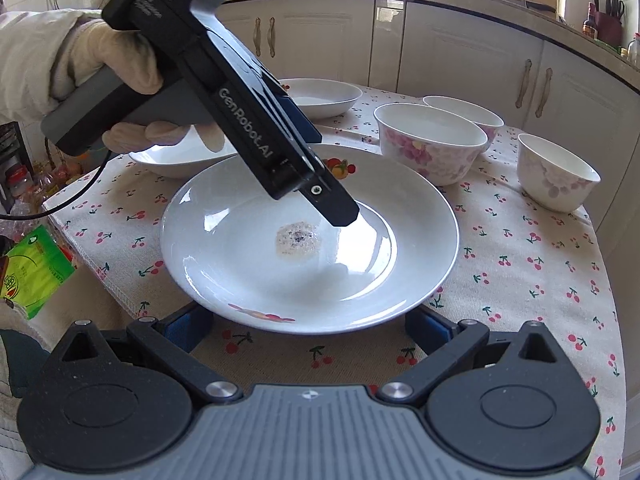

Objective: Organize plates and bowls
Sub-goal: 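Grasp the rim of the stained white plate with the left tool, then lift the stained plate with the left tool toward the fruit-decal plate, then lower the stained plate onto the fruit-decal plate with the left tool, then open the left tool and move it to the next white plate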

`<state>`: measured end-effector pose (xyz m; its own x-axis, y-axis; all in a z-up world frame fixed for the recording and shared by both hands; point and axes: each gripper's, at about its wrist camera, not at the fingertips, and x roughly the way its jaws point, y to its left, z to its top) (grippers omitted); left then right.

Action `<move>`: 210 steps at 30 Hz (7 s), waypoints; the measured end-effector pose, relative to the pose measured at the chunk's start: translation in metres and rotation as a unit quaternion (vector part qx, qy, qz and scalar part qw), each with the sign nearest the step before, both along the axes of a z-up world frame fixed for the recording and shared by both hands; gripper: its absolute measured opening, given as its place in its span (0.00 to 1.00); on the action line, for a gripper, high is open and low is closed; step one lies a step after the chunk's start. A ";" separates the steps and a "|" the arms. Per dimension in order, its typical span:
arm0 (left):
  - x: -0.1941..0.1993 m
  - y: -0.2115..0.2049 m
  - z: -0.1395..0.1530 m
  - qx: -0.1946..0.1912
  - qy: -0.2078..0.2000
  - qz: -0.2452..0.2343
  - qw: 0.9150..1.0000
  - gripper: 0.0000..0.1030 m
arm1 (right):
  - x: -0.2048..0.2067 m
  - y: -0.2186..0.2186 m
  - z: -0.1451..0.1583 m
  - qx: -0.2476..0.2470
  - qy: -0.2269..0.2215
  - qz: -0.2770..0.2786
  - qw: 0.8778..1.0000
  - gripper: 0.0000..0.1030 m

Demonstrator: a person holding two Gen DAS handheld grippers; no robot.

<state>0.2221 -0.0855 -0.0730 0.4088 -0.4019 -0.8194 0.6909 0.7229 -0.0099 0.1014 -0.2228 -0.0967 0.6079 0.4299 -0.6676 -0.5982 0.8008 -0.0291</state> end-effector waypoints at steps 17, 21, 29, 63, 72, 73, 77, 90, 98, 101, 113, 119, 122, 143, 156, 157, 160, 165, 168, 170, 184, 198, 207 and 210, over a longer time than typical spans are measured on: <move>0.023 0.003 -0.013 -0.005 0.080 -0.019 0.997 0.99 | 0.001 0.001 0.000 0.001 0.000 0.000 1.000 1.00; 0.025 0.002 -0.013 0.008 0.082 -0.027 0.996 0.99 | 0.000 0.000 0.000 0.003 -0.005 0.000 1.000 1.00; 0.028 0.004 -0.013 0.027 0.087 -0.033 0.995 0.99 | -0.002 0.000 0.000 0.004 -0.009 -0.005 1.000 1.00; 0.052 0.008 -0.006 -0.003 0.206 -0.078 0.975 0.98 | 0.005 -0.004 -0.001 0.014 -0.016 0.019 1.000 1.00; 0.048 0.011 0.003 -0.018 0.204 -0.075 0.976 0.98 | 0.004 -0.005 0.007 0.011 -0.017 0.021 1.000 1.00; 0.047 0.011 0.005 -0.019 0.202 -0.075 0.976 0.98 | 0.003 -0.005 0.007 0.007 -0.018 0.021 1.000 1.00; 0.045 0.012 0.016 -0.029 0.194 -0.076 0.978 0.98 | 0.003 -0.005 0.010 0.006 -0.018 0.019 1.000 1.00; 0.033 0.047 0.041 -0.041 0.165 -0.043 0.985 0.98 | 0.008 0.014 0.027 0.013 -0.031 0.047 0.998 1.00; 0.030 0.089 0.048 -0.049 0.154 0.000 0.987 0.98 | 0.025 0.041 0.033 0.031 -0.025 0.075 0.996 1.00; 0.030 0.105 0.048 -0.050 0.149 0.016 0.987 0.98 | 0.032 0.055 0.033 0.035 -0.024 0.085 0.995 1.00; 0.040 0.156 0.035 -0.072 0.158 0.059 0.983 0.98 | 0.054 0.096 0.032 0.023 -0.013 0.110 0.994 1.00; 0.045 0.168 0.026 -0.082 0.168 0.063 0.980 0.98 | 0.059 0.108 0.032 0.015 -0.004 0.112 0.994 1.00; 0.048 0.171 0.021 -0.084 0.171 0.064 0.980 0.98 | 0.062 0.113 0.033 0.010 -0.002 0.112 0.994 1.00; 0.055 0.169 0.004 -0.060 0.182 0.054 0.980 0.98 | 0.063 0.122 0.034 -0.008 -0.005 0.110 0.994 1.00; 0.059 0.170 0.001 -0.038 0.179 0.060 0.981 0.98 | 0.064 0.128 0.032 -0.015 -0.005 0.114 0.993 1.00; 0.059 0.171 0.002 -0.037 0.178 0.061 0.981 0.98 | 0.064 0.129 0.032 -0.015 -0.005 0.114 0.993 1.00; 0.059 0.173 0.003 -0.031 0.174 0.066 0.982 0.98 | 0.065 0.130 0.031 -0.015 -0.004 0.114 0.993 1.00; 0.060 0.180 0.006 -0.037 0.174 0.077 0.981 0.98 | 0.063 0.134 0.029 -0.020 -0.006 0.119 0.993 1.00; 0.058 0.184 0.009 -0.040 0.171 0.086 0.981 0.98 | 0.064 0.135 0.029 -0.019 -0.004 0.117 0.993 1.00; 0.057 0.188 0.011 -0.044 0.170 0.092 0.980 0.98 | 0.063 0.136 0.030 -0.025 -0.009 0.117 0.993 1.00; 0.042 0.206 0.029 -0.057 0.132 0.109 0.984 0.98 | 0.061 0.136 0.035 -0.034 0.001 0.102 0.994 1.00; 0.034 0.211 0.042 -0.086 0.045 0.120 0.988 0.99 | 0.066 0.125 0.061 -0.040 -0.029 0.101 0.994 1.00; 0.049 0.215 0.044 -0.085 -0.011 0.154 0.984 0.99 | 0.104 0.121 0.073 -0.031 -0.050 0.100 0.993 1.00; 0.059 0.216 0.041 -0.080 -0.014 0.171 0.982 0.99 | 0.122 0.119 0.077 -0.027 -0.054 0.108 0.992 1.00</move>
<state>0.2808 0.1309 -0.0316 0.5634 -0.3598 -0.7437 0.4095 0.9034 -0.1268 0.2236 -0.1033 -0.0201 0.5743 0.5241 -0.6289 -0.7475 0.6490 -0.1417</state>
